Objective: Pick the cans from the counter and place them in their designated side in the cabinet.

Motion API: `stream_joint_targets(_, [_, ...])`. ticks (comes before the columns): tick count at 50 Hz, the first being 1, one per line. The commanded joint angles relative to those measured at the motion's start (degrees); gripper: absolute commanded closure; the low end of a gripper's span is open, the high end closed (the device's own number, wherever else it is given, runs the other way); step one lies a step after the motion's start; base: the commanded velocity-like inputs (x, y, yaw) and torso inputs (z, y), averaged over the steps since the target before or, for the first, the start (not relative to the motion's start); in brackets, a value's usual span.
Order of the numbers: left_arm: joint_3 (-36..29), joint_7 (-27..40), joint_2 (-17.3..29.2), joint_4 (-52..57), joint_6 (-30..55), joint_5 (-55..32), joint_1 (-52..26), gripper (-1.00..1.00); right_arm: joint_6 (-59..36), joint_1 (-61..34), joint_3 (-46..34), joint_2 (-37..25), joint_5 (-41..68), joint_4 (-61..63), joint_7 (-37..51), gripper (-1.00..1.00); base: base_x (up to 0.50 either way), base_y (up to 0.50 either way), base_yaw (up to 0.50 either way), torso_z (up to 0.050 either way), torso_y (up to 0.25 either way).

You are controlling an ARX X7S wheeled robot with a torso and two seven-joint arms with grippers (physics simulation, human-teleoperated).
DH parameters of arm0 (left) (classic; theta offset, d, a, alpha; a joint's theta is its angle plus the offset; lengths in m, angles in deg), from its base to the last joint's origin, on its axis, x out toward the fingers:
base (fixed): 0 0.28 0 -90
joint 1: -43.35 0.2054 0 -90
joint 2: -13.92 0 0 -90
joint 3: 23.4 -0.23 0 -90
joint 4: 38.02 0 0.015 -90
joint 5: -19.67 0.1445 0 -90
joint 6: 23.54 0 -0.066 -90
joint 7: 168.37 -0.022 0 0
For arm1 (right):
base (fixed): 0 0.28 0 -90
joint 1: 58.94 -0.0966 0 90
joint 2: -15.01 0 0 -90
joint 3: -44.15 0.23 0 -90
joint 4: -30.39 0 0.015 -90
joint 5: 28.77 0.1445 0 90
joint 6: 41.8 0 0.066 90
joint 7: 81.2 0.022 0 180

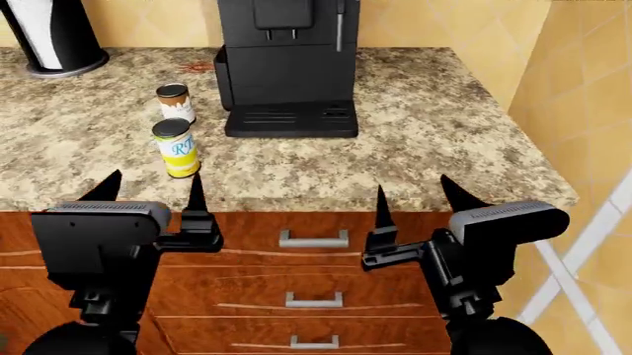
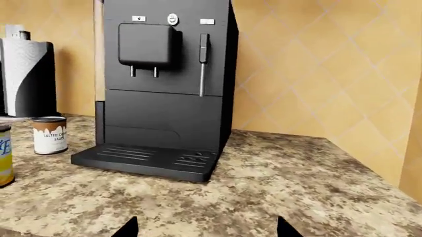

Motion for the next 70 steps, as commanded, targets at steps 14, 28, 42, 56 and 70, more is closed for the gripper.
stream_joint_targets(14, [7.02,1.51,3.20,14.00,19.71,-7.64,-10.68,-1.00,-13.59,-7.70,2.66,-2.87,6.21,13.02,-0.36,-1.00,0.20,0.50,0.00,0.000,0.000])
stream_joint_targets(28, [7.75,2.16,3.84,14.50,23.64,-10.86,-14.38,-1.00,-20.96,-11.89,7.42,-3.65,11.98,18.31,-1.16,-1.00,0.25,0.29,0.00,0.000,0.000])
stream_joint_targets(42, [8.77,4.98,5.53,15.82,25.70,-15.26,-15.81,-1.00,-33.29,-16.92,15.37,-4.12,27.58,20.97,-6.50,-1.00,0.38,0.01,0.00,0.000,0.000])
stream_joint_targets(56, [9.48,8.56,8.05,15.64,24.74,-19.58,-15.45,-1.00,-37.41,-18.68,12.17,-7.02,33.75,20.99,-10.61,-1.00,0.30,0.01,0.00,0.000,0.001])
stream_joint_targets(70, [9.66,12.53,10.31,15.32,24.21,-24.19,-16.10,-1.00,-44.02,-20.95,14.40,-8.99,44.30,22.70,-10.59,-1.00,0.01,0.09,0.00,0.000,0.000])
